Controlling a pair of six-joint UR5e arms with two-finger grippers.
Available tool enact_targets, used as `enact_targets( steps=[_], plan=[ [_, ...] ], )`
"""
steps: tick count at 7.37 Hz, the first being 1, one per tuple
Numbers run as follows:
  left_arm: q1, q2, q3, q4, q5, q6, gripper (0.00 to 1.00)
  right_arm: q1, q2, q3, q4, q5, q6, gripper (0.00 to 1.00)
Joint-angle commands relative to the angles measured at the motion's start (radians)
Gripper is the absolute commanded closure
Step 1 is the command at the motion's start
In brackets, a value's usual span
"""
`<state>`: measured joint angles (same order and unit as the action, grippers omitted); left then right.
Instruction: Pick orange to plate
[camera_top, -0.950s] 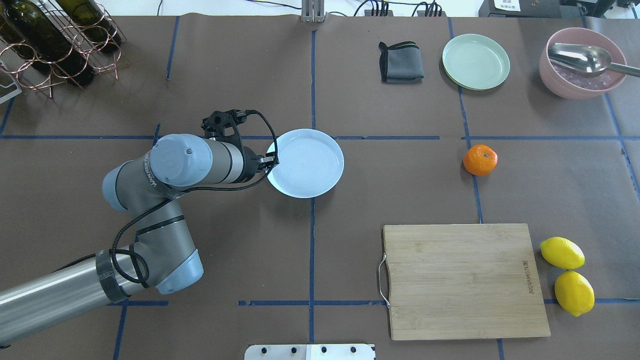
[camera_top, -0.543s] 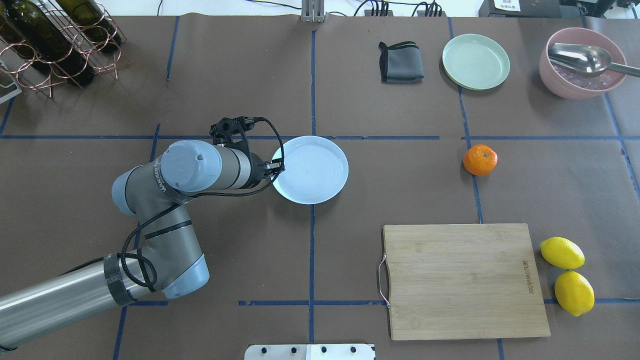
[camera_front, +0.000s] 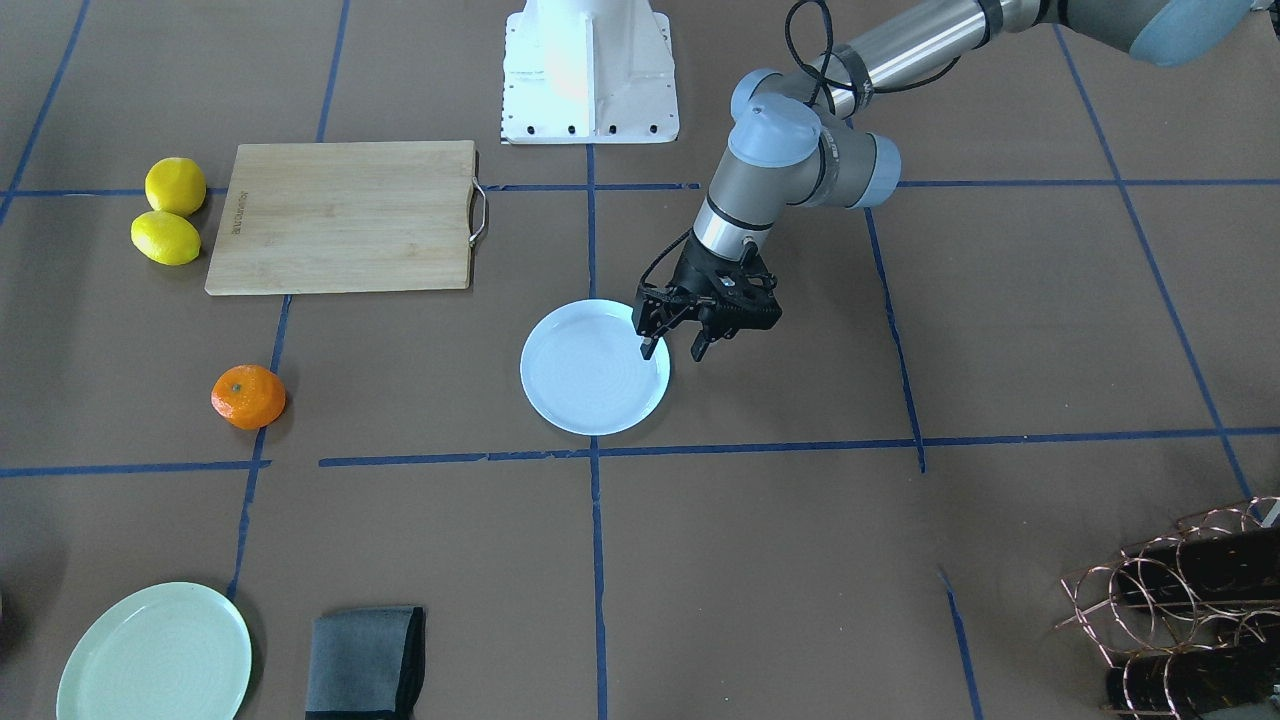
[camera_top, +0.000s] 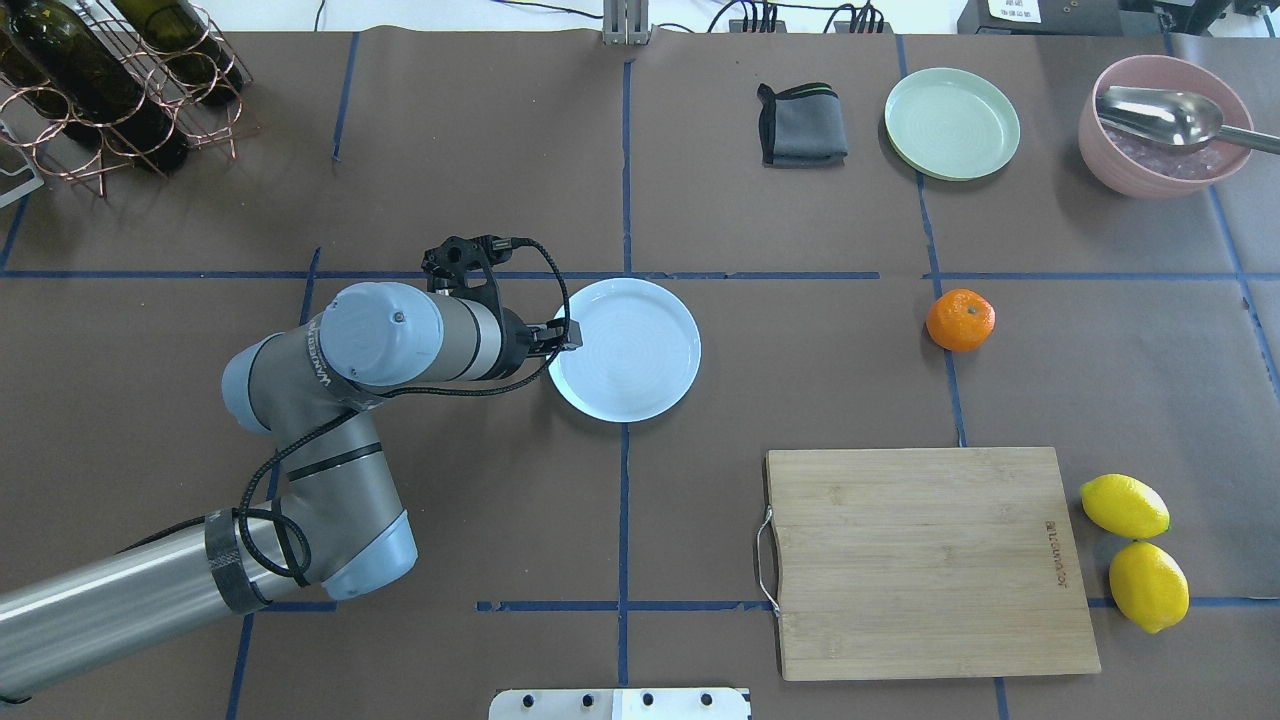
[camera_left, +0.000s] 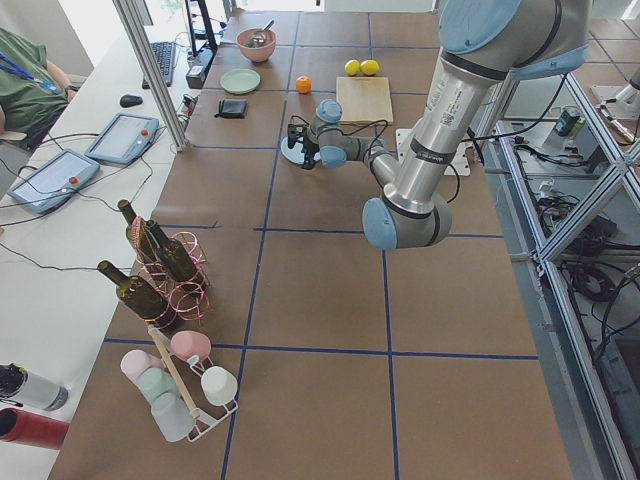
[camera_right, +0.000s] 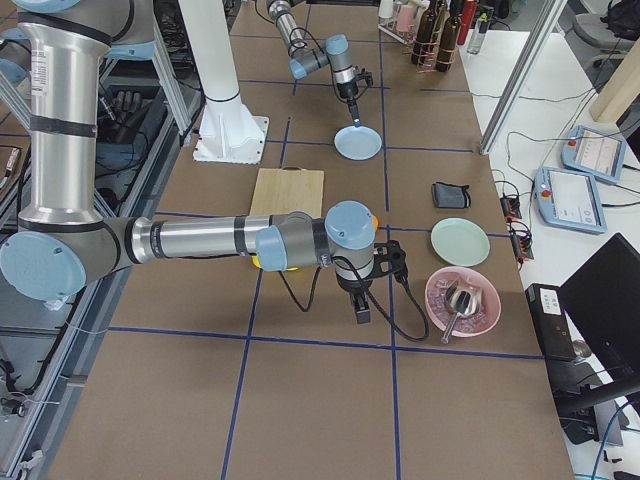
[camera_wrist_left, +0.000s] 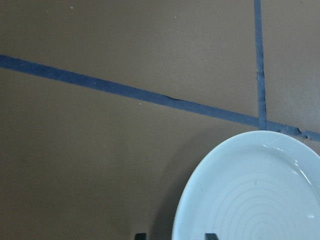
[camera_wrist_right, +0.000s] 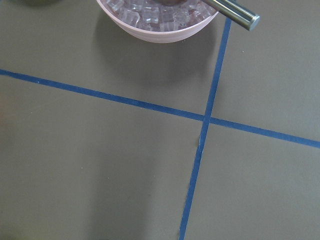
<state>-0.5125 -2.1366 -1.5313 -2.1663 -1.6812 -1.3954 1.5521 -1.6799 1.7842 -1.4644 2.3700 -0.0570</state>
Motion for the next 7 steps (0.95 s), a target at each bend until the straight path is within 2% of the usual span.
enact_targets(
  steps=[1, 2, 3, 4, 5, 6, 7],
  plan=[
    [-0.065, 0.049, -0.131, 0.171, -0.02, 0.219, 0.0, -0.001, 0.0, 0.004, 0.033, 0.0, -0.003, 0.0],
    [-0.14, 0.094, -0.241, 0.315, -0.093, 0.359, 0.0, -0.001, -0.001, 0.001, 0.07, 0.002, 0.0, 0.0],
    [-0.227, 0.162, -0.332, 0.389, -0.15, 0.512, 0.0, -0.001, 0.0, 0.003, 0.073, 0.002, 0.002, 0.0],
    [-0.341, 0.247, -0.369, 0.396, -0.229, 0.683, 0.0, -0.001, 0.006, 0.032, 0.082, 0.006, 0.0, 0.0],
    [-0.491, 0.288, -0.357, 0.398, -0.355, 0.79, 0.0, -0.022, 0.025, 0.056, 0.087, 0.009, 0.002, 0.0],
    [-0.629, 0.378, -0.342, 0.399, -0.502, 0.967, 0.0, -0.049, 0.025, 0.063, 0.088, 0.03, 0.021, 0.0],
    [-0.759, 0.464, -0.305, 0.405, -0.588, 1.135, 0.0, -0.062, 0.026, 0.064, 0.093, 0.064, 0.051, 0.0]
  ],
)
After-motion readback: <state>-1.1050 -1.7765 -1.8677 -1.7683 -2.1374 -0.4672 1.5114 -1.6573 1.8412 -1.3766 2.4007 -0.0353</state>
